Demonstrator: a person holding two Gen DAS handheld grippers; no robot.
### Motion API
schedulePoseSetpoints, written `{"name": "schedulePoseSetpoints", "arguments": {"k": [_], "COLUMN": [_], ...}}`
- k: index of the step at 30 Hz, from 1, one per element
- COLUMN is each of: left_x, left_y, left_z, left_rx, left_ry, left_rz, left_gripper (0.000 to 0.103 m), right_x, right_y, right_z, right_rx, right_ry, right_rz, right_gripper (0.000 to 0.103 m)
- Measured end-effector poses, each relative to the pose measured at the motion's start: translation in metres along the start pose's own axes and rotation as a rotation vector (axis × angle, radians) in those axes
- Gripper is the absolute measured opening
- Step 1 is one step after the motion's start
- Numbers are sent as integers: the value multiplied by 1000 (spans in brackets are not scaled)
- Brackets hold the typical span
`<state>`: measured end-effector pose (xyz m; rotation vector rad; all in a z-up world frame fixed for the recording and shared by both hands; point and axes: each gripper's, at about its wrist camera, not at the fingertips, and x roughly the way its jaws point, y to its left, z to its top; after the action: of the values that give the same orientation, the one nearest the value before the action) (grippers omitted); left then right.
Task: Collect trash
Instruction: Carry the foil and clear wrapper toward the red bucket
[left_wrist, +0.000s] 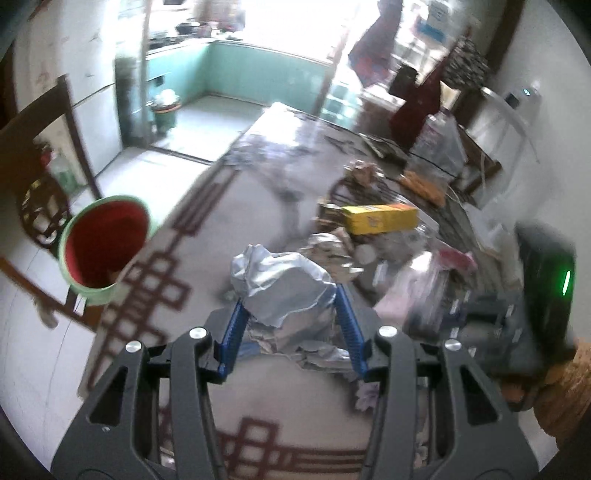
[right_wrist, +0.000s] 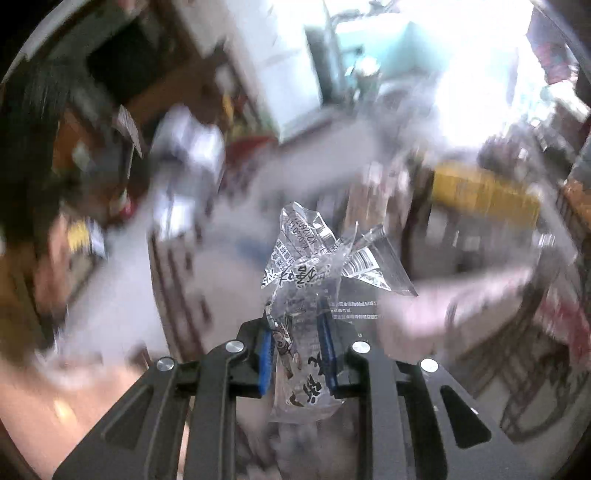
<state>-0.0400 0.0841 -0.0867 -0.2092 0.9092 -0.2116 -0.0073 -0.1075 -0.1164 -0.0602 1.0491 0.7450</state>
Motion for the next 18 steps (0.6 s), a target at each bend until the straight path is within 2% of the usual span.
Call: {"name": "schedulePoseSetpoints", "arguments": {"k": [4,7,13,18], "left_x": [-11,-17,-16,-10], "left_y": [23,33,44,44], "left_z": [-4,-2,4,21], "left_rx": [-51,-70,-72,-35], "left_ry": [-16,-32,-37,-63], "left_rz": [26,39,29,-25], "left_gripper": [46,46,46,46], "right_x": [-1,2,19,7], "right_y": [11,11,8,11], "right_z": [36,46,42,31], "right_rx": [58,91,135,172], "right_ry": [-114,-129,-100,-153], "right_rz": [20,47,38,-29], "right_gripper": [21,21,21,21]}}
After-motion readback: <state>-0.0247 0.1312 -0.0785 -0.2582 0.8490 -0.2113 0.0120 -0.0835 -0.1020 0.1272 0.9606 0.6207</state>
